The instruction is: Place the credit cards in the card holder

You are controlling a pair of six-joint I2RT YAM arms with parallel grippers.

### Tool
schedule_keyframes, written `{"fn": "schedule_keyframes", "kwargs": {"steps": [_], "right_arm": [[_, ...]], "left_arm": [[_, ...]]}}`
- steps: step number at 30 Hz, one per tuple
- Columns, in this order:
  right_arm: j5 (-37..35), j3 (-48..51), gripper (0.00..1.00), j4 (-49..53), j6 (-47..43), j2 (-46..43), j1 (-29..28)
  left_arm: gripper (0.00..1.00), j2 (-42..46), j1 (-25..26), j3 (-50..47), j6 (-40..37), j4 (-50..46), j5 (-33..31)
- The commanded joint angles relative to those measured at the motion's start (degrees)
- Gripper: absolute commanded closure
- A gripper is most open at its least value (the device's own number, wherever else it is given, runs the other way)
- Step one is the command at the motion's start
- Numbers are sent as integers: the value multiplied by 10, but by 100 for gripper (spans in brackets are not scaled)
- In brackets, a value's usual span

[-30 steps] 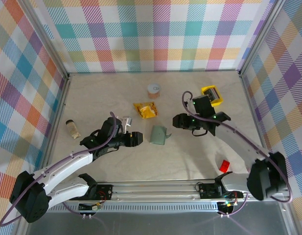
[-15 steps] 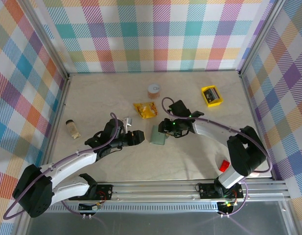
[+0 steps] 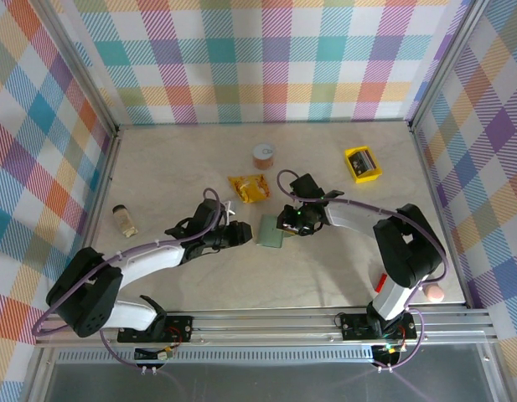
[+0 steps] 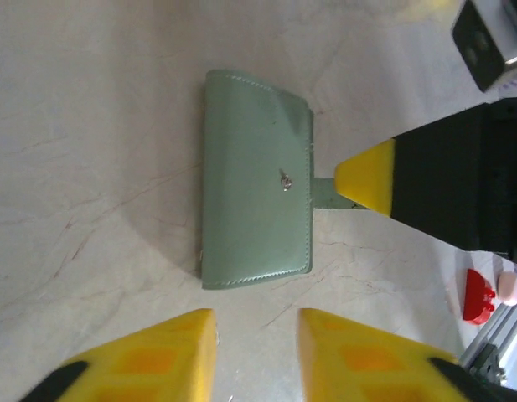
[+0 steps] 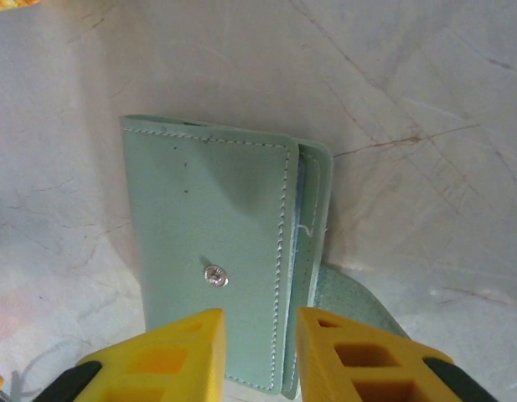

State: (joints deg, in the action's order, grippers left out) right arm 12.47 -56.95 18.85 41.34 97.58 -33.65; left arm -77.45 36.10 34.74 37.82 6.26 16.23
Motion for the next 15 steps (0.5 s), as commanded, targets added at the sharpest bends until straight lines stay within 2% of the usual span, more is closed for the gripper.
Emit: {"fn": "schedule_keyframes", "kwargs": {"steps": [1, 11, 15], "right_arm": [[22, 1, 72, -9, -19, 13, 7], [35, 4, 72, -19, -32, 19, 13], [45, 3, 72, -22, -36, 21, 14]], "left_arm": [[77, -18, -2, 22, -2, 26, 16], [99, -95, -2, 45, -13, 51, 39], [100, -127, 1, 56, -22, 54, 39]]}}
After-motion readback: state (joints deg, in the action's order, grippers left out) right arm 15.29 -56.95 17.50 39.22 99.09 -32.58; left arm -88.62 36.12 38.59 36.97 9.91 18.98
